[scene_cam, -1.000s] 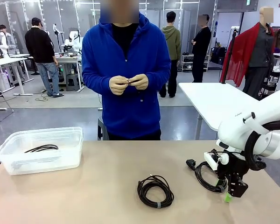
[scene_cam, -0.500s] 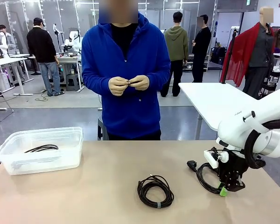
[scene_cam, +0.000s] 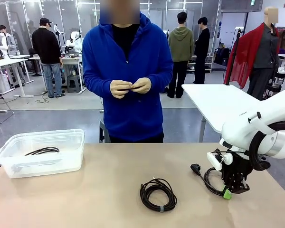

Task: Organize and store the cables.
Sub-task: Place the Power Cable into the Organizing box.

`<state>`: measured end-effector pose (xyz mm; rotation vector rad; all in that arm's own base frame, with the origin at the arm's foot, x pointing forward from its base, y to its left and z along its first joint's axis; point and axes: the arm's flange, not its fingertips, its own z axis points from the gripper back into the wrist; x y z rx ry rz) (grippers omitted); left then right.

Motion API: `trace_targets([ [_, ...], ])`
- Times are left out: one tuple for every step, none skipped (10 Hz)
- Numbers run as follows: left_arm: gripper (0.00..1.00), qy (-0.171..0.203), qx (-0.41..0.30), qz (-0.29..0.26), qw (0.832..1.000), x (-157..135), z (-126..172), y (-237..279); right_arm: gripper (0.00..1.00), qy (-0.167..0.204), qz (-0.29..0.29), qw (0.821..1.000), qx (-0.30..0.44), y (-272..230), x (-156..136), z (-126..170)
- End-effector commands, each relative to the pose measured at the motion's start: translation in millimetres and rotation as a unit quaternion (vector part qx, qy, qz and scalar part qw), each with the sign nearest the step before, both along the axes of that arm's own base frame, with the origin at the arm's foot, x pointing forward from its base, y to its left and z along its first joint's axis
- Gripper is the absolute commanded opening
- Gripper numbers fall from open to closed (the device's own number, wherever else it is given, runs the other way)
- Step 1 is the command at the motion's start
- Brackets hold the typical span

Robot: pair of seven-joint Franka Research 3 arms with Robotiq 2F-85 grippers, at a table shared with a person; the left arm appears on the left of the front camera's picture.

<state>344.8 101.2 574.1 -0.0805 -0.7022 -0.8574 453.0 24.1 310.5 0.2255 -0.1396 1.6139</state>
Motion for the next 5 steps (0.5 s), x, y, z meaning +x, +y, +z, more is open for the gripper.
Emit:
trace_targets([
  [1.00,0.001,0.004,0.009,1.000,-1,1,-2,0.00,-0.003,-0.015,0.999,-0.046,16,-4,38],
  [1.00,0.001,0.004,0.009,1.000,-1,1,-2,0.00,-0.022,-0.018,0.999,-0.047,21,-5,57],
  [1.00,0.001,0.004,0.009,1.000,-1,1,-2,0.00,-0.037,-0.023,0.998,-0.040,24,-7,75],
  [1.00,0.001,0.004,0.009,1.000,-1,1,-2,0.00,-0.046,-0.031,0.998,-0.031,27,-9,93],
  [1.00,0.001,0.004,0.009,1.000,-1,1,-2,0.00,-0.056,-0.041,0.997,-0.033,29,-12,107],
])
